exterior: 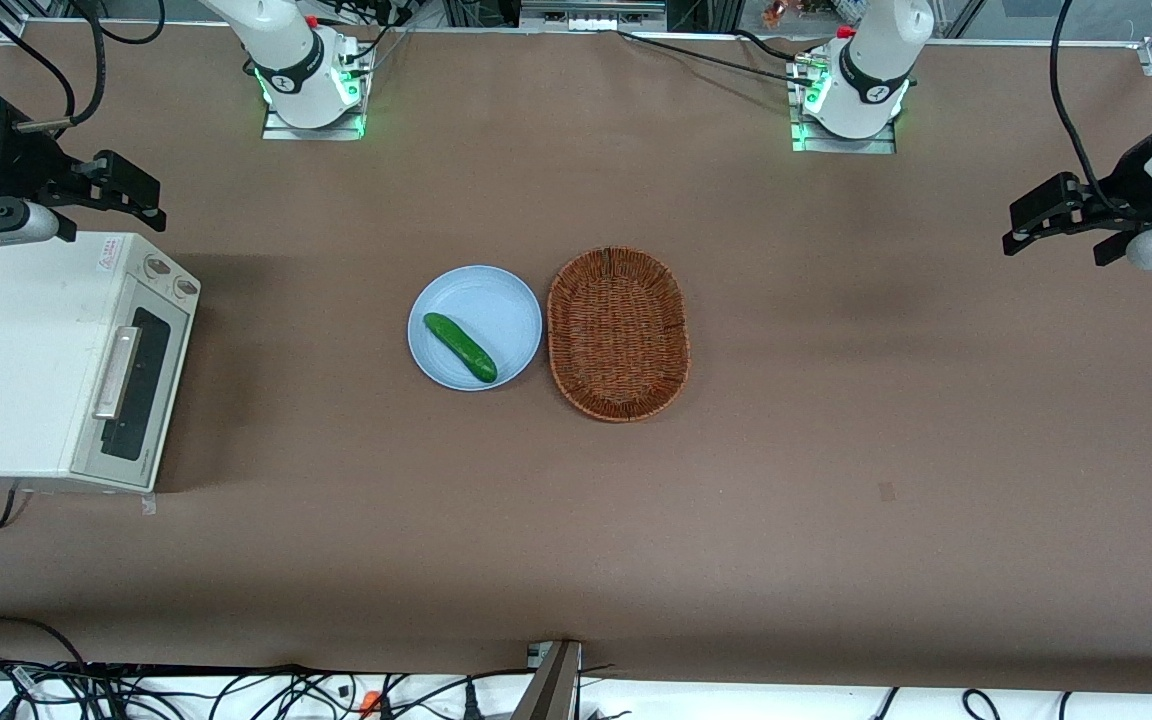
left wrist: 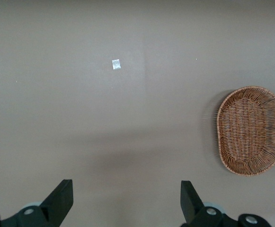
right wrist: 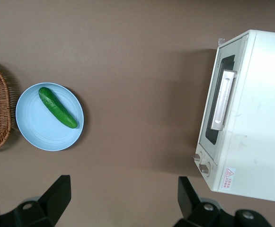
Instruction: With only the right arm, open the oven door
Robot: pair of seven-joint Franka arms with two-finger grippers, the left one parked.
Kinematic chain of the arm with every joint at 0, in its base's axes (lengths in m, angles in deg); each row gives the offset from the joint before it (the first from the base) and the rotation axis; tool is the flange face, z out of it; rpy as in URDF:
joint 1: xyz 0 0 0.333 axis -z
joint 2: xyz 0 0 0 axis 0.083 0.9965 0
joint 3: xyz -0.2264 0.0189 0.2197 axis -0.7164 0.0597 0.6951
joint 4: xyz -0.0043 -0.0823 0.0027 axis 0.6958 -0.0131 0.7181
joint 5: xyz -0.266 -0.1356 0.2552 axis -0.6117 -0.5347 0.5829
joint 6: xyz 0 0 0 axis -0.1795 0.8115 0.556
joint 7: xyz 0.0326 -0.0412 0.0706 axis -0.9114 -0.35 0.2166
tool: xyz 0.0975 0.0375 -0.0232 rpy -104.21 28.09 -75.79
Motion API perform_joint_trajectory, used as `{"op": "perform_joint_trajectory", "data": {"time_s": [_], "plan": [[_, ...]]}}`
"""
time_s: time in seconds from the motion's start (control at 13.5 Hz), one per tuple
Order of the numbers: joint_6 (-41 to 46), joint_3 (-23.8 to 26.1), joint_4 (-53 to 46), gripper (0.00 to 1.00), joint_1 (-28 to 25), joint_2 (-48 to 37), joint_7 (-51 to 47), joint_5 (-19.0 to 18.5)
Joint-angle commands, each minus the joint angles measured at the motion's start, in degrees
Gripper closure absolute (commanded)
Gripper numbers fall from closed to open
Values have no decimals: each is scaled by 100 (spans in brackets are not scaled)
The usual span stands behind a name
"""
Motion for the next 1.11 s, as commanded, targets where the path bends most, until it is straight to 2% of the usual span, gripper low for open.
{"op": "perform_joint_trajectory", "data": {"time_s": [0.0,0.22,0.44,1.04], "plan": [[159,28,-49,0,24,-46,37,-18],[159,28,-101,0,24,-11,98,-27],[203,37,-92,0,-2,-11,107,-299],[344,19,-75,0,-2,-20,221,-300]]}}
